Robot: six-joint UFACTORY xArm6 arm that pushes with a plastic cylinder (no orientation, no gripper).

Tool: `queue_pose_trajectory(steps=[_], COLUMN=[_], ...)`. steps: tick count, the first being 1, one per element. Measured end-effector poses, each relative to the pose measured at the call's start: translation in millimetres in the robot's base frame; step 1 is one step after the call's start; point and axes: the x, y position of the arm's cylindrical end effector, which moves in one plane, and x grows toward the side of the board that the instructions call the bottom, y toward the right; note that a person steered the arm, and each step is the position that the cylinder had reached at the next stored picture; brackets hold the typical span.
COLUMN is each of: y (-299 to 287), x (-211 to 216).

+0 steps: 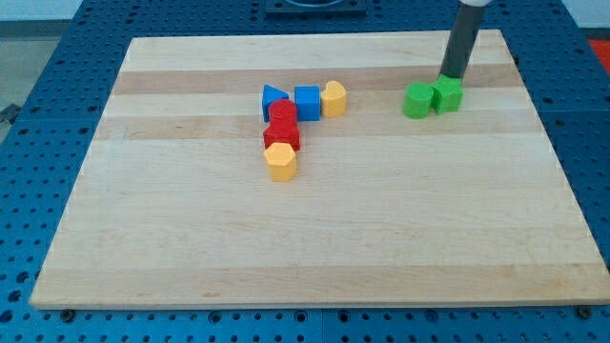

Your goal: Push the green circle into green star

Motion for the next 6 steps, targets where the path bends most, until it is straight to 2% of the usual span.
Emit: queue_pose_trajectory(steps=[2,4,5,6], y=[9,0,-47,-70], x=[25,-31,-30,-8])
